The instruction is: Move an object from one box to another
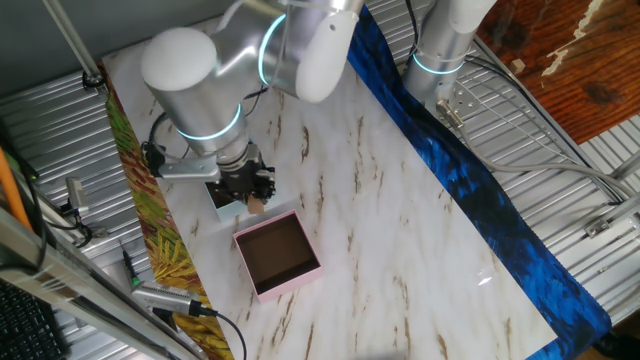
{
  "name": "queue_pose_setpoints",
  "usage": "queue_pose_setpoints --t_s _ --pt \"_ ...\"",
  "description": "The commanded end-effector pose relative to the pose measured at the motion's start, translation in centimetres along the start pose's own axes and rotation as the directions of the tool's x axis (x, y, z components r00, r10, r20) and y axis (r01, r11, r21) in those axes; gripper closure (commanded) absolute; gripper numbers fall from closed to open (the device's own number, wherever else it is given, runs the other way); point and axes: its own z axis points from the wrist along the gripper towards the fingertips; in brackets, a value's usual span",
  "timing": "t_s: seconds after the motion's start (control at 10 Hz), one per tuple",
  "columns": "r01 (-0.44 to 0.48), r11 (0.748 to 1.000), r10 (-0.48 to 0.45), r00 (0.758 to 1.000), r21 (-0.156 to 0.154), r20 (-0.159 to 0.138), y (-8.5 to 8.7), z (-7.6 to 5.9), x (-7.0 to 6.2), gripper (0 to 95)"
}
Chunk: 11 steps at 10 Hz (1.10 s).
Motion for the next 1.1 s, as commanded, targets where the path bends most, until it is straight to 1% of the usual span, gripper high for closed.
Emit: queue_pose_setpoints --t_s 0.1,0.3,0.7,0.9,1.1 --pt "-0.002 1.000 0.002 1.000 0.007 0.002 0.3 0.4 -0.2 95.0" --pt "-0.012 1.000 0.012 1.000 0.005 0.009 0.7 0.6 -0.4 95.0" --pt "-0.044 0.999 0.044 0.999 0.010 0.011 1.7 1.0 -2.0 95.0" --pt "-0.045 0.999 0.044 0.999 0.019 0.016 2.2 1.5 -2.8 95.0" --pt "-0.054 0.998 0.054 0.998 0.029 0.012 2.8 1.9 -3.6 95.0"
